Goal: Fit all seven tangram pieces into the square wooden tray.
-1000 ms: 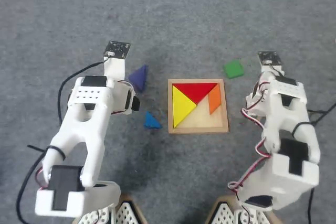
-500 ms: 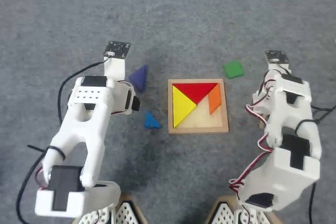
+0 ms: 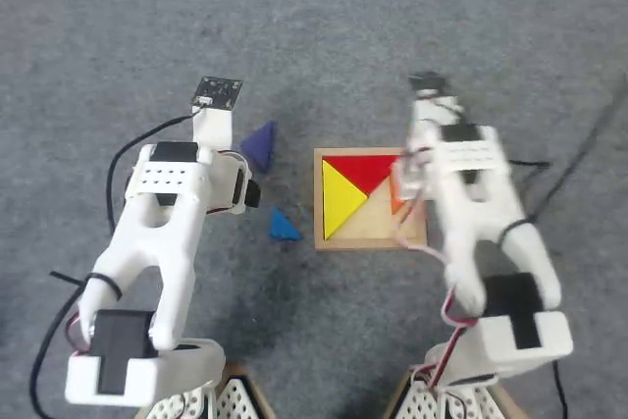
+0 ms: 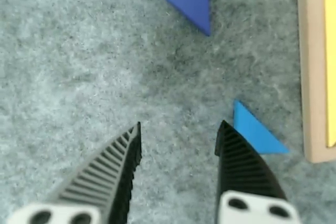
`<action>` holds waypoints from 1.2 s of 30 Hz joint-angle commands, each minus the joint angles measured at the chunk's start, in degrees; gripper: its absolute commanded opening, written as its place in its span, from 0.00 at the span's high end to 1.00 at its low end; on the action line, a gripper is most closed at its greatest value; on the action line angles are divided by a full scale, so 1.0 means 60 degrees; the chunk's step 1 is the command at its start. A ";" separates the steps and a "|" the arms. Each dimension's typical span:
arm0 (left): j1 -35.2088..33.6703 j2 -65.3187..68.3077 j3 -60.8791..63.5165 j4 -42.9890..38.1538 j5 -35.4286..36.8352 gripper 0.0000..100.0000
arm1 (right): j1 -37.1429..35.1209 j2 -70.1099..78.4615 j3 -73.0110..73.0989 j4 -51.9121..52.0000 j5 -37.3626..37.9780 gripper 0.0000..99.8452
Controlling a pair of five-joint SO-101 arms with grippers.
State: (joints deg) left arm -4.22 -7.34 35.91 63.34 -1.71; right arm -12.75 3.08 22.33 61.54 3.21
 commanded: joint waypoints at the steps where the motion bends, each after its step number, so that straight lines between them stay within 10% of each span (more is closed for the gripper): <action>1: -0.0059 -0.0132 -0.0110 -0.0190 0.0000 0.78 | -0.1297 -0.0271 -0.1128 0.0051 -0.0952 0.99; 13: -0.0015 -0.0132 -0.0081 -0.0190 0.0000 0.78 | -0.2205 0.3026 -0.3839 0.0066 -0.1582 0.99; 22: 0.0000 -0.0132 -0.0081 -0.0190 -0.0015 0.78 | -0.1634 0.3070 -0.3824 0.0198 -0.1978 0.83; 36: 0.0000 -0.0132 -0.0081 -0.0190 -0.0015 0.78 | -0.1267 0.1956 -0.3546 0.0755 -0.2022 0.85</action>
State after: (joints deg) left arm -4.22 -7.34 35.91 63.34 -1.71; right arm -21.45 21.01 1.76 65.14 -8.13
